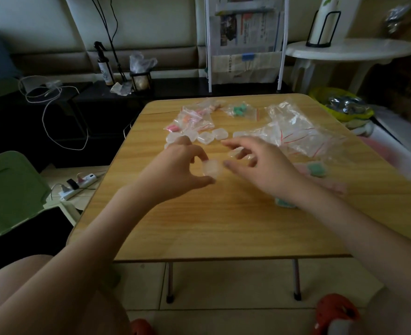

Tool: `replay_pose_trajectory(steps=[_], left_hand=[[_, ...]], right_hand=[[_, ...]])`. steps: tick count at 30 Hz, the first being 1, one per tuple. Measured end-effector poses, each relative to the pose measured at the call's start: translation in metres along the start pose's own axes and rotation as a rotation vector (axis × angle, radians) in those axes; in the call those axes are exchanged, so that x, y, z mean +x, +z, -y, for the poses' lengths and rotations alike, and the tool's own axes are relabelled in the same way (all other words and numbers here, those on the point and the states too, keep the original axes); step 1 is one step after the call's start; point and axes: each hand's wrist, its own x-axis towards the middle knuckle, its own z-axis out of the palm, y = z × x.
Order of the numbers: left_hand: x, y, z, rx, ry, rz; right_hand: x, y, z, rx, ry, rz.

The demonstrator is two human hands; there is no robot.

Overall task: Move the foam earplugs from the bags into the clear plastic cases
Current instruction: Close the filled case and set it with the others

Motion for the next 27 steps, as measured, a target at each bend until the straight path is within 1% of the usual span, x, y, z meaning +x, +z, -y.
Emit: replay_pose_trajectory(steps=[2, 6, 8, 12, 15, 18, 19, 23, 27], left_hand=[[-0.001, 0.002, -0.005, -0.015, 0.053, -0.057], [-0.002, 0.006, -0.008, 0.003, 0.132, -0.129], [-0.002, 0.008, -0.010, -0.013, 0.150, -0.189], [-0.002, 0.011, -0.013, -0.058, 0.181, -0.339], [-0.002, 0.012, -0.017, -0.101, 0.199, -0.430], [-0.003, 0.017, -0.021, -0.099, 0.246, -0.455], [-0.003, 0.019, -0.021, -0.096, 0.255, -0.448], [-0.001, 0.023, -0.020, -0.096, 0.247, -0.482], [0.000, 0.024, -0.023, -0.126, 0.281, -0.497]], right_hand=[[-0.002, 0.008, 0.003, 0.039, 0.017, 0.081], [-0.002, 0.008, 0.002, 0.179, 0.048, 0.099], [-0.001, 0.002, 0.001, 0.297, 0.085, 0.099], [-0.001, -0.005, 0.000, 0.581, 0.200, 0.047], [-0.001, -0.005, 0.005, 0.783, 0.278, 0.068], [-0.001, -0.006, 0.011, 0.907, 0.318, 0.091], [-0.002, -0.006, 0.011, 0.919, 0.322, 0.096], [-0.004, -0.005, 0.012, 0.780, 0.278, 0.096], [-0.002, -0.006, 0.017, 0.725, 0.273, 0.067]])
